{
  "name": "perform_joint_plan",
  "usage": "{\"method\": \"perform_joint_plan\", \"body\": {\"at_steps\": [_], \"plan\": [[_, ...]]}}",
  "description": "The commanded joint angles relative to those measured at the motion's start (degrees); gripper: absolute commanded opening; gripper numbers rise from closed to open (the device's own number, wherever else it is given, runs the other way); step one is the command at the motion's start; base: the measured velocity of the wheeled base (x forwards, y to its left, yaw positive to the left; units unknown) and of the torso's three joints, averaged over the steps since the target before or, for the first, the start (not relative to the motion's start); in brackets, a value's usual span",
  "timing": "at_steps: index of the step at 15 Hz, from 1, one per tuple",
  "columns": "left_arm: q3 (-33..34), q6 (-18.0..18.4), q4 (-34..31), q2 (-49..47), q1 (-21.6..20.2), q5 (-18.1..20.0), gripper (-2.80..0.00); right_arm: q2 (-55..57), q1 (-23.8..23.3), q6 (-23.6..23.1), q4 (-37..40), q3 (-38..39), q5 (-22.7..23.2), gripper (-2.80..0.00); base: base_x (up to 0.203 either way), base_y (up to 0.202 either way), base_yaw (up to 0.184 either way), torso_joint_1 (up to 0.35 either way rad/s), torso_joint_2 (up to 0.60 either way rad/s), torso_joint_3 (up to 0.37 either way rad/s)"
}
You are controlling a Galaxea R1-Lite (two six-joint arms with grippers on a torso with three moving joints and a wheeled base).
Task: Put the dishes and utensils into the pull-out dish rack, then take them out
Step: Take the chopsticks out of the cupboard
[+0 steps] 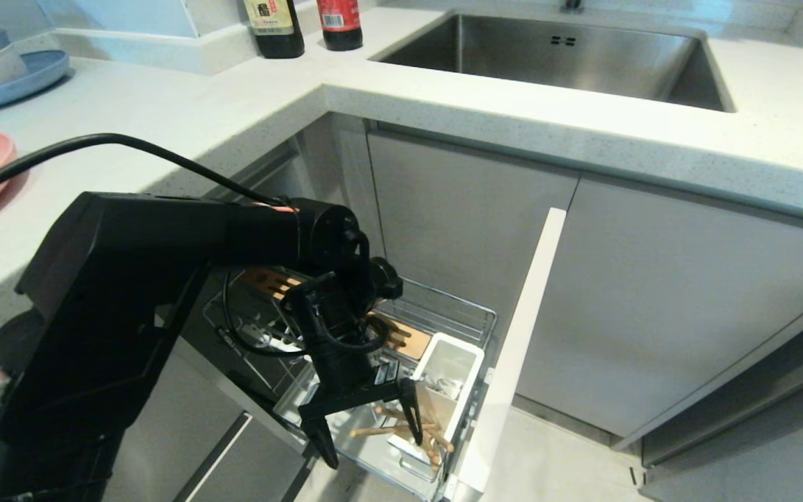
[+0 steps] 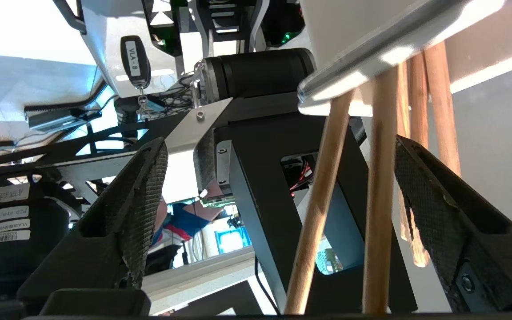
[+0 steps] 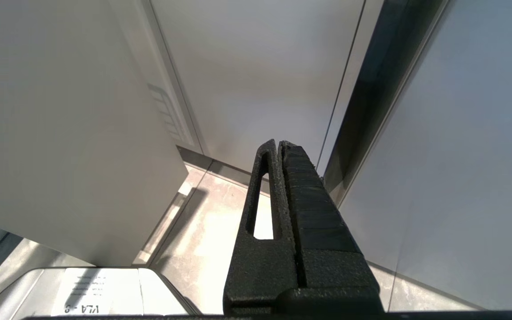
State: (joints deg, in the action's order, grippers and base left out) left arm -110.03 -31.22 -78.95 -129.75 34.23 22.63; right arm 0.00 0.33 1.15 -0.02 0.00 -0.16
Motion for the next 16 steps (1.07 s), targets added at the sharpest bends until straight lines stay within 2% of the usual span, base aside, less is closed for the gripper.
{"method": "perform_joint_plan", "body": {"at_steps": [1,3,4,7,10,11,12,13,16], "plan": [[0.0,-0.2,-0.4,-0.2,0.0,0.1,0.00,0.0,0.0,0.0,-0.1,0.1,0.0,-2.80,0.000,0.000,0.000,0.000,0.00,0.000],[0.0,-0.2,-0.5,-0.3,0.0,0.3,0.00,0.0,0.0,0.0,-0.1,0.1,0.0,-2.80,0.000,0.000,0.000,0.000,0.00,0.000],[0.0,0.3,-0.6,-0.3,0.0,0.4,-2.80,0.0,0.0,0.0,0.0,0.1,0.0,-2.80,0.000,0.000,0.000,0.000,0.00,0.000],[0.0,0.5,-0.6,0.0,0.2,1.3,-2.80,0.0,0.0,0.0,0.0,0.1,0.0,-2.80,0.000,0.000,0.000,0.000,0.00,0.000],[-0.9,0.5,-0.9,0.5,0.6,5.0,-2.80,0.0,0.0,0.0,0.0,0.1,0.0,-2.80,0.000,0.000,0.000,0.000,0.00,0.000],[-0.9,0.4,-0.7,0.8,0.7,6.6,-2.80,0.0,0.1,0.0,-0.1,0.1,0.0,-2.80,0.000,0.000,0.000,0.000,0.00,0.000],[-0.9,0.3,-0.7,1.2,0.9,10.7,-2.80,0.0,0.0,0.0,0.0,0.1,0.0,-2.80,0.000,0.000,0.000,0.000,0.00,0.000],[-0.9,0.0,-0.8,1.5,1.4,12.6,-2.80,0.0,0.0,0.0,0.0,0.1,0.0,-2.80,0.000,0.000,0.000,0.000,0.00,0.000],[-0.9,-0.1,-0.9,1.5,1.7,12.6,-2.80,0.0,0.0,0.0,0.0,0.1,0.1,-2.80,0.000,0.000,0.000,0.000,0.00,0.000]]}}
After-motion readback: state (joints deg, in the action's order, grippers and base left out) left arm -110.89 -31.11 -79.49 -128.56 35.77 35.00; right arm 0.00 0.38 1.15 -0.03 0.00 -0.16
